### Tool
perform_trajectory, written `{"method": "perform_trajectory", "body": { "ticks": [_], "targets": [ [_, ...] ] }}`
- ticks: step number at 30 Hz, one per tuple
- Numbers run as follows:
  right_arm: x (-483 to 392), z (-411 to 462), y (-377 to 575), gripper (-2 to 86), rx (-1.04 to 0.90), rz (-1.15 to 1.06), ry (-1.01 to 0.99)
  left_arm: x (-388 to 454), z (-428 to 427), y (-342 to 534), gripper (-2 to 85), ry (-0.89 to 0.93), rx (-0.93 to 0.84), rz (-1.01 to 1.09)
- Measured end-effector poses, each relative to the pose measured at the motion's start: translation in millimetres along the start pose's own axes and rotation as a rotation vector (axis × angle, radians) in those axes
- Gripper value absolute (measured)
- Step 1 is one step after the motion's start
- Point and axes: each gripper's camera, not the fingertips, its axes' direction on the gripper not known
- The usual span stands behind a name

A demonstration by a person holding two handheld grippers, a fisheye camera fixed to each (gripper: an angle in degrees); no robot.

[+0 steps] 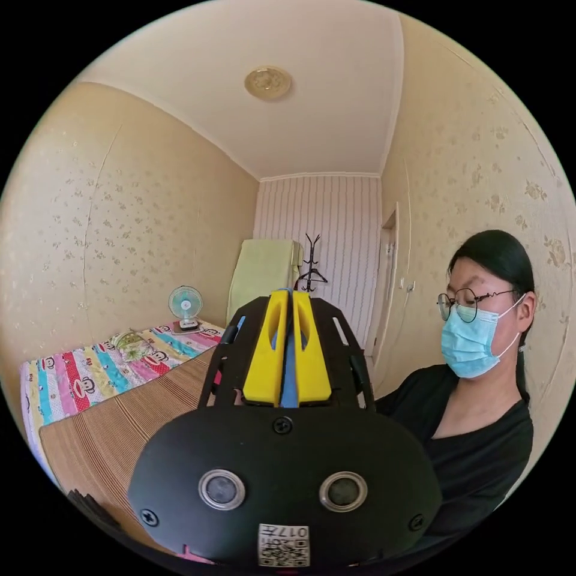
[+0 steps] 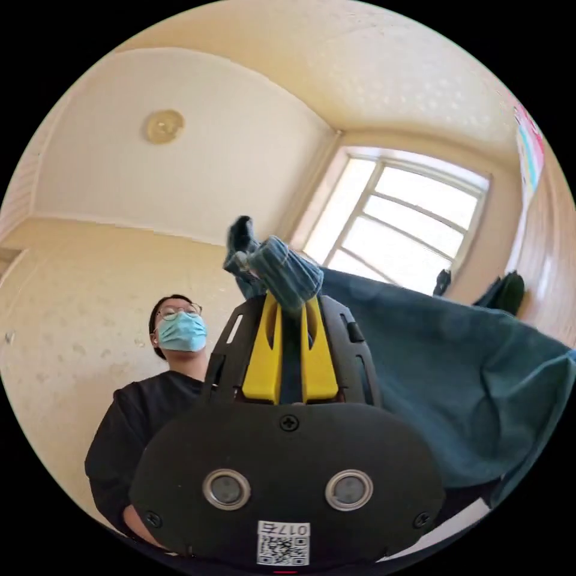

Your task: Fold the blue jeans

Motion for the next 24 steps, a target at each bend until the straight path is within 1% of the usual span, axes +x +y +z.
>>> {"method": "perform_trajectory", "body": {
  "ticks": [2, 3, 5, 6, 7, 8, 9, 10, 11, 14, 17, 19, 22, 24],
  "targets": [
    [-81.8, 17.1, -53.2, 4.5, -0.009, -0.189, 0.147, 12.6, -39.0, -5.8, -0.5, -0.074, 0.079, 0.025],
    [-105.0, 25.5, -67.9, 4.3, -0.026, -0.24, 0.17, 24.5, -60.9, -11.7, -0.7, -0.142, 0.116, 0.056],
    [-208.4, 83.5, -115.0, 4.0, -0.14, -0.5, 0.3, 43.3, -82.6, -24.2, -0.7, -0.252, 0.136, 0.077],
    [-233.7, 102.9, -122.2, 3.9, -0.177, -0.571, 0.35, 56.4, -91.6, -33.1, -0.7, -0.297, 0.155, 0.101],
    [-280.9, 143.9, -131.1, 3.7, -0.244, -0.719, 0.465, 63.1, -95.4, -37.4, -0.7, -0.319, 0.171, 0.114],
    [-320.7, 182.2, -133.8, 3.6, -0.264, -0.864, 0.577, 76.2, -100.8, -45.7, -0.8, -0.371, 0.205, 0.147],
    [-337.1, 199.8, -134.1, 3.5, -0.262, -0.929, 0.621, 88.3, -103.2, -55.3, -0.8, -0.43, 0.229, 0.186],
    [-363.6, 233.8, -136.3, 3.3, -0.258, -1.026, 0.696, 92.8, -103.6, -60.3, -0.8, -0.455, 0.239, 0.199],
    [-382.2, 263.3, -140.5, 3.2, -0.246, -1.073, 0.758, 98.2, -103.5, -70.3, -0.8, -0.486, 0.258, 0.21],
    [-411.1, 318.9, -152.2, 2.9, -0.198, -1.135, 0.85, 101.7, -100.4, -92.0, -0.8, -0.502, 0.307, 0.224],
    [-419.9, 356.7, -170.5, 2.7, -0.156, -1.146, 0.932, 97.9, -88.6, -111.7, -0.8, -0.542, 0.339, 0.243],
    [-412.0, 373.0, -186.9, 2.6, -0.16, -1.112, 1.004, 85.8, -76.9, -125.5, -0.8, -0.563, 0.316, 0.24],
    [-373.3, 381.4, -216.3, 2.5, -0.205, -1.036, 1.136, 41.4, -51.3, -138.8, -0.8, -0.591, 0.232, 0.184],
    [-335.6, 373.5, -234.5, 2.5, -0.224, -0.971, 1.227, -13.5, -22.2, -133.4, -0.7, -0.601, 0.119, 0.132]
  ]
}}
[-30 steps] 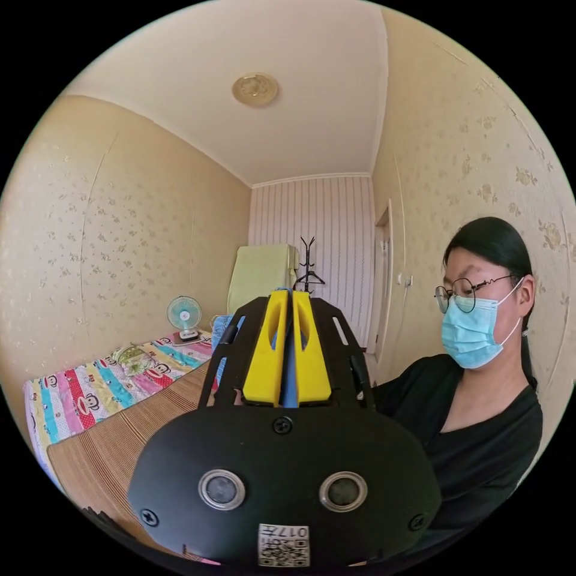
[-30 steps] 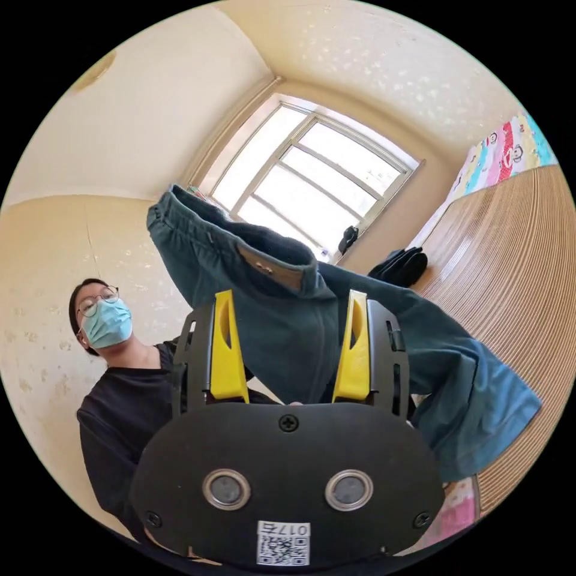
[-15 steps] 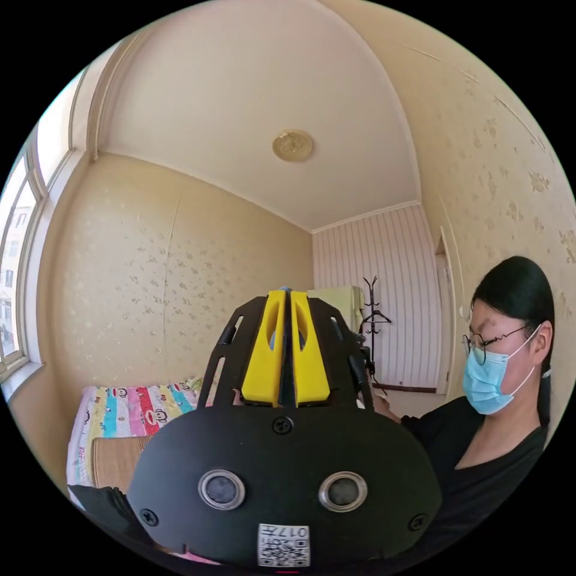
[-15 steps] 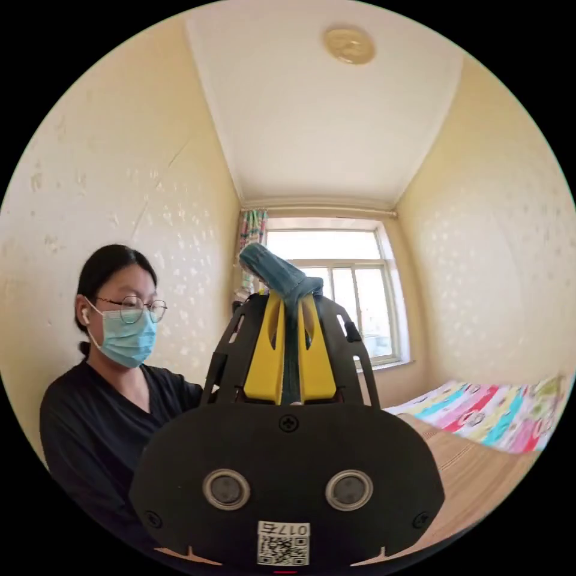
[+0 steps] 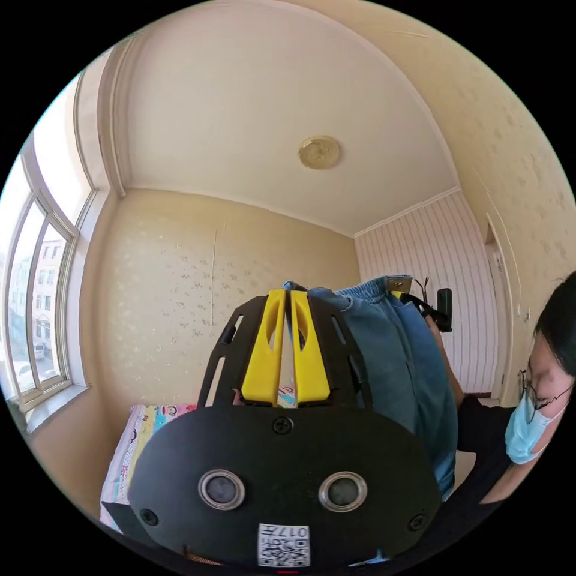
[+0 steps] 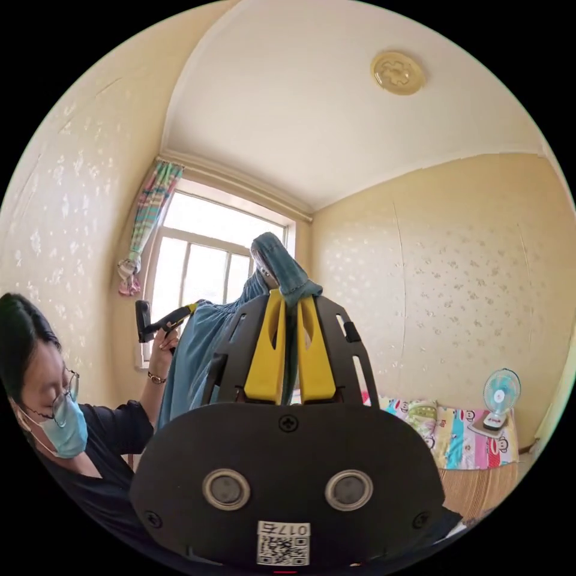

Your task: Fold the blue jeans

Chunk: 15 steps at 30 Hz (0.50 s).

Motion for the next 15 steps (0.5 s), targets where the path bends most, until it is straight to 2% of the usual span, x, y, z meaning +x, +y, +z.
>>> {"method": "perform_trajectory", "body": {
  "ticks": [4, 6, 8, 9, 11, 12, 13, 15],
  "targets": [
    [90.7, 117.7, 42.5, 2.8, -0.18, 0.14, 0.079, -56.3, 111.1, 31.7, -0.5, 0.009, -0.211, -0.076],
    [159.1, 187.5, 54.5, 3.1, -0.245, 0.261, 0.126, -116.4, 226.9, 39.0, -0.1, -0.011, -0.382, -0.225],
    [252.9, 277.2, 73.1, 4.1, -0.288, 0.428, 0.232, -171.6, 323.2, 48.2, 0.6, 0.023, -0.483, -0.365],
    [271.7, 294.3, 80.6, 4.4, -0.287, 0.463, 0.258, -204.6, 375.4, 60.8, 1.4, -0.002, -0.527, -0.437],
    [318.9, 330.0, 126.1, 7.3, -0.19, 0.629, 0.323, -239.4, 423.8, 93.8, 3.5, -0.109, -0.576, -0.521],
    [323.2, 337.1, 141.7, 8.8, -0.162, 0.643, 0.318, -252.0, 447.4, 123.7, 5.0, -0.107, -0.601, -0.551],
    [330.2, 355.6, 174.5, 12.0, -0.181, 0.671, 0.315, -255.6, 457.6, 139.9, 5.7, -0.088, -0.612, -0.556],
    [331.0, 387.4, 227.2, 13.0, -0.348, 0.606, 0.291, -254.4, 486.0, 216.9, 7.2, -0.015, -0.686, -0.518]
  ]
}}
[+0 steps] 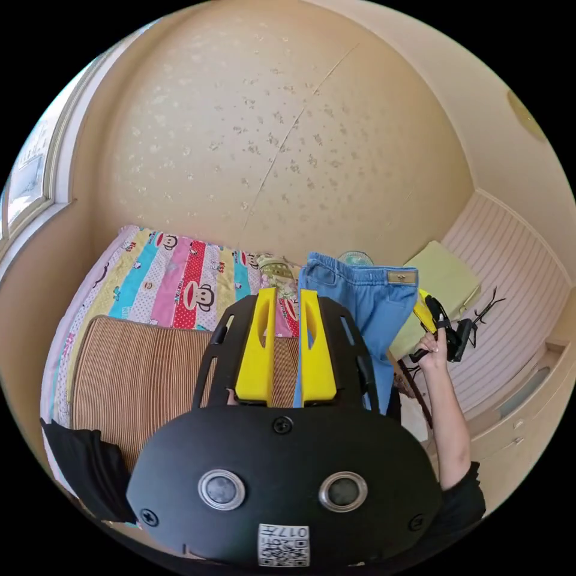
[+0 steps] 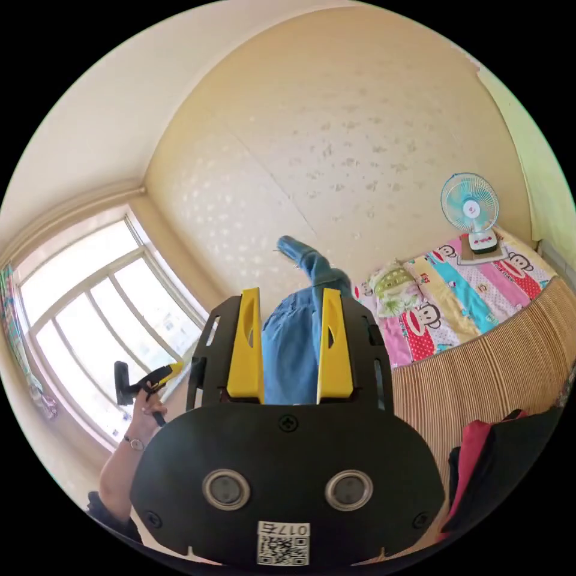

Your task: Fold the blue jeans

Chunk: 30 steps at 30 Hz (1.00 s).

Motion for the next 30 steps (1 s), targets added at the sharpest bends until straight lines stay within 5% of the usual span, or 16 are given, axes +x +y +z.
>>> {"method": "perform_trajectory", "body": {
  "ticks": [4, 9, 13, 17, 21, 26, 30],
  "targets": [
    [34.3, 79.2, 141.7, 13.0, -0.327, -0.25, 0.15, -35.8, 108.2, 109.9, 7.9, -0.103, -0.286, 0.106],
    [79.4, 87.1, 311.1, 13.6, -0.589, -0.138, 0.072, -61.9, 190.3, 310.2, 10.4, 0.07, -0.61, 0.042],
    [66.1, 40.0, 400.7, 14.2, -0.58, -0.084, 0.196, -29.8, 181.0, 382.4, 10.9, 0.158, -0.598, 0.057],
    [50.2, 22.2, 440.3, 13.7, -0.664, -0.055, 0.362, -4.0, 160.8, 398.8, 1.8, 0.134, -0.618, 0.043],
    [44.7, -9.7, 443.4, 13.1, -0.636, 0.002, 0.341, -46.9, 56.0, 415.9, -0.1, 0.32, -0.151, -0.345],
    [30.9, -41.6, 459.4, 11.3, -0.715, -0.031, 0.28, -45.4, 7.3, 502.9, 1.2, -0.036, -0.159, -0.543],
    [23.9, -54.3, 459.0, 10.6, -0.743, -0.067, 0.227, -17.9, 0.2, 521.8, 9.5, -0.067, -0.225, -0.438]
  ]
}}
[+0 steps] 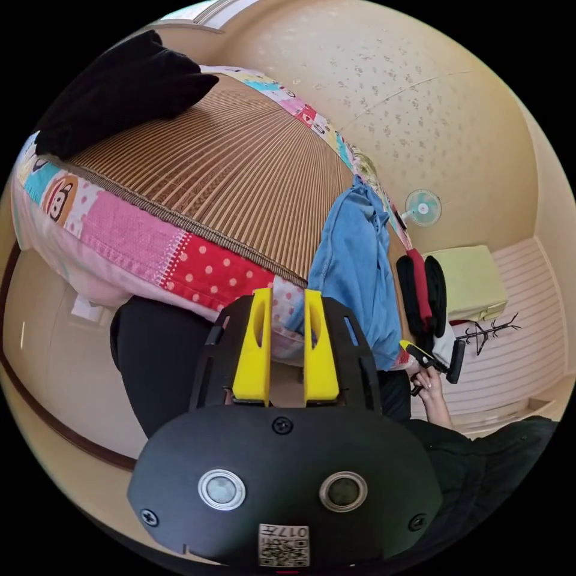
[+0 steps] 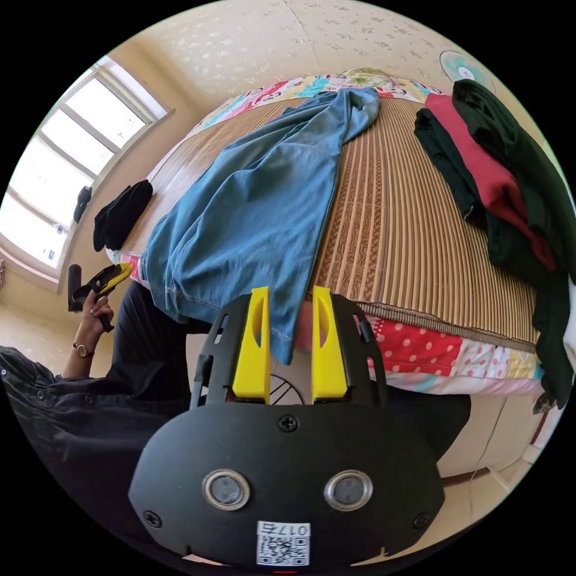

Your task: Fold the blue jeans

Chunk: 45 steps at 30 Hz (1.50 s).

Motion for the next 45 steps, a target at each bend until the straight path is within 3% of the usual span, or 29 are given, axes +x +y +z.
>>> {"method": "perform_trajectory", "body": {
  "ticks": [4, 7, 10, 12, 14, 16, 17, 18, 21, 23, 26, 28, 30, 33, 39, 40, 42, 45],
  "targets": [
    [6.8, -5.7, -0.2, 9.9, 0.0, 0.046, -0.051, 29.0, 6.6, -15.2, 11.9, -0.066, 0.011, 0.129],
    [0.5, -4.8, -3.3, 5.3, -0.059, -0.041, 0.083, 55.1, 42.4, -36.5, 11.9, -0.11, -0.105, 0.241],
    [20.8, -47.8, 5.4, 2.5, 0.079, -0.029, -0.157, 82.6, 55.5, -41.5, 7.9, -0.311, -0.209, 0.359],
    [48.0, -91.9, 25.4, 1.9, 0.266, 0.016, -0.366, 87.8, 43.8, -34.8, 1.6, -0.172, -0.303, 0.396],
    [94.6, -139.6, 69.6, 1.5, 0.545, 0.064, -0.625, 78.8, 15.3, -22.7, 0.5, 0.019, -0.241, 0.358],
    [134.8, -153.6, 106.3, 1.3, 0.651, 0.169, -0.717, 56.0, -7.6, -9.9, -0.1, 0.233, -0.184, 0.248],
    [158.4, -154.9, 130.3, 1.3, 0.662, 0.266, -0.685, 38.0, -15.4, 0.0, -0.4, 0.338, -0.162, 0.163],
    [169.2, -153.8, 141.7, 1.3, 0.643, 0.33, -0.642, 22.2, -20.2, 11.0, -0.4, 0.332, -0.14, 0.089],
    [203.0, -146.0, 183.1, 1.2, 0.4, 0.592, -0.331, -0.3, -21.7, 32.5, 0.3, 0.079, -0.184, -0.038],
    [189.5, -152.9, 188.8, 1.1, 0.317, 0.501, -0.204, -0.7, -29.0, 38.5, 2.8, -0.058, -0.183, -0.072],
    [145.8, -167.8, 173.3, 1.1, 0.339, 0.249, -0.286, 33.1, -47.7, 30.0, 9.6, -0.137, -0.136, 0.006],
    [114.1, -173.9, 159.1, 1.2, 0.37, 0.101, -0.39, 73.0, -49.3, 15.5, 10.0, -0.036, -0.13, 0.12],
    [83.0, -173.8, 143.1, 1.3, 0.374, -0.015, -0.472, 134.6, -31.7, -3.0, 10.4, 0.262, -0.191, 0.26],
    [38.4, -162.6, 118.3, 1.4, 0.34, -0.154, -0.578, 214.2, 10.8, -9.9, 11.7, 0.55, -0.323, 0.374],
    [-23.4, -122.0, 100.6, 2.0, 0.208, -0.279, -0.669, 298.9, 95.6, 20.4, 12.3, 0.453, -0.57, 0.481],
    [-36.5, -114.2, 100.5, 2.1, 0.135, -0.319, -0.651, 299.1, 99.2, 24.2, 11.2, 0.453, -0.574, 0.474],
    [-49.7, -106.7, 102.2, 2.6, 0.013, -0.389, -0.583, 291.3, 100.5, 36.8, 1.0, 0.416, -0.544, 0.452],
    [-44.6, -116.7, 99.2, 3.8, -0.101, -0.516, -0.551, 277.0, 89.2, 48.1, -0.2, 0.397, -0.492, 0.435]
  ]
}}
